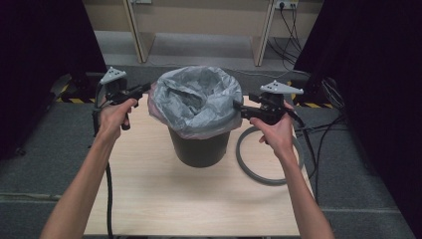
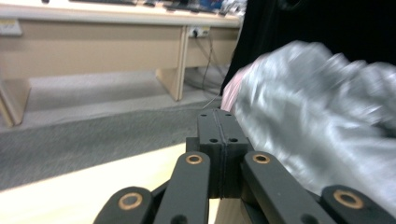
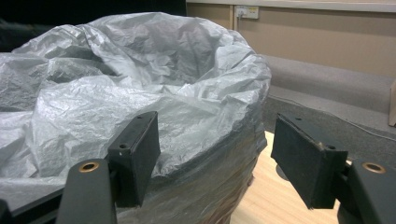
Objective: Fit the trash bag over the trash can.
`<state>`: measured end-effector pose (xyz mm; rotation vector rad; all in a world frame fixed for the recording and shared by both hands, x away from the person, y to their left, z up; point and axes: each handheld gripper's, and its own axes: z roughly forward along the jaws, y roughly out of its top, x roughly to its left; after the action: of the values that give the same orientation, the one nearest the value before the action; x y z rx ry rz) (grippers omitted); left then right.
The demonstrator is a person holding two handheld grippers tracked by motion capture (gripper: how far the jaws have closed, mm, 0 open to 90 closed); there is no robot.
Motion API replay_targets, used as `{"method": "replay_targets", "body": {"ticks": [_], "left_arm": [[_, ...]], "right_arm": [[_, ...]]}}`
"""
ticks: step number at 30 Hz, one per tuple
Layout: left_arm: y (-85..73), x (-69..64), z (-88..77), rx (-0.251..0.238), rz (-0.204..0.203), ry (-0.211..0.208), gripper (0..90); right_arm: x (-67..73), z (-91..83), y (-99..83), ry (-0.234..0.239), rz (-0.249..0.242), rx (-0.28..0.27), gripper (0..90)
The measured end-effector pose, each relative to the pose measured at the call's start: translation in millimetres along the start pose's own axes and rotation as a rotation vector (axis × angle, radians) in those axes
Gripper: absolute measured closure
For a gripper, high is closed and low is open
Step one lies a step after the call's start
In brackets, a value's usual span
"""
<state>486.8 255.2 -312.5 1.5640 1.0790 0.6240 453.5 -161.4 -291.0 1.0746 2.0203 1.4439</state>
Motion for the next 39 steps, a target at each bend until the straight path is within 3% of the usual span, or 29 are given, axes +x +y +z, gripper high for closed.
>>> {"method": "replay_targets", "body": {"ticks": [5,7,9,12,14,18,23,26,30,36,37,39], "left_arm": [[-29.7,8.7,17.9,0.066,-0.021,0.013,90.0],[-43.8,12.8,24.0,0.101,-0.015,0.045,90.0],[-60.8,18.9,30.2,0.123,-0.058,0.042,90.0],[-76.7,26.2,31.4,0.097,-0.14,0.001,90.0],[-75.9,30.3,25.6,0.071,-0.158,-0.004,89.8],[-64.7,37.6,12.1,0.016,-0.176,-0.006,80.3],[-48.6,39.4,-5.1,-0.034,-0.202,-0.038,60.7],[-45.8,36.5,-10.6,-0.037,-0.247,-0.053,47.0],[-42.0,33.4,-12.7,-0.067,-0.315,-0.115,43.6],[-38.2,25.4,-8.2,-0.035,-0.3,-0.149,41.4],[-39.1,22.6,-5.3,-0.023,-0.302,-0.182,45.5],[-39.7,21.2,-3.9,-0.016,-0.301,-0.199,48.5]], "right_arm": [[0.5,1.2,-0.4,-0.003,-0.001,-0.001,32.4],[0.6,1.3,-0.5,-0.004,-0.002,-0.002,32.4],[0.4,2.2,-0.4,-0.003,-0.003,-0.002,32.4],[0.4,2.4,-0.2,-0.001,-0.002,0.0,32.4],[0.1,1.8,0.2,0.001,-0.002,0.004,32.4],[-1.2,1.8,0.7,0.005,-0.002,0.005,32.4],[-1.3,3.9,0.8,0.002,-0.003,0.005,32.4],[-1.0,4.0,0.6,0.001,-0.003,0.004,32.4],[-0.4,3.6,0.3,0.0,-0.004,0.003,32.5],[-1.3,4.5,1.0,0.003,-0.004,0.006,32.5],[-1.2,4.4,0.9,0.003,-0.003,0.006,32.5],[-1.1,4.3,0.7,0.003,-0.004,0.005,32.5]]}}
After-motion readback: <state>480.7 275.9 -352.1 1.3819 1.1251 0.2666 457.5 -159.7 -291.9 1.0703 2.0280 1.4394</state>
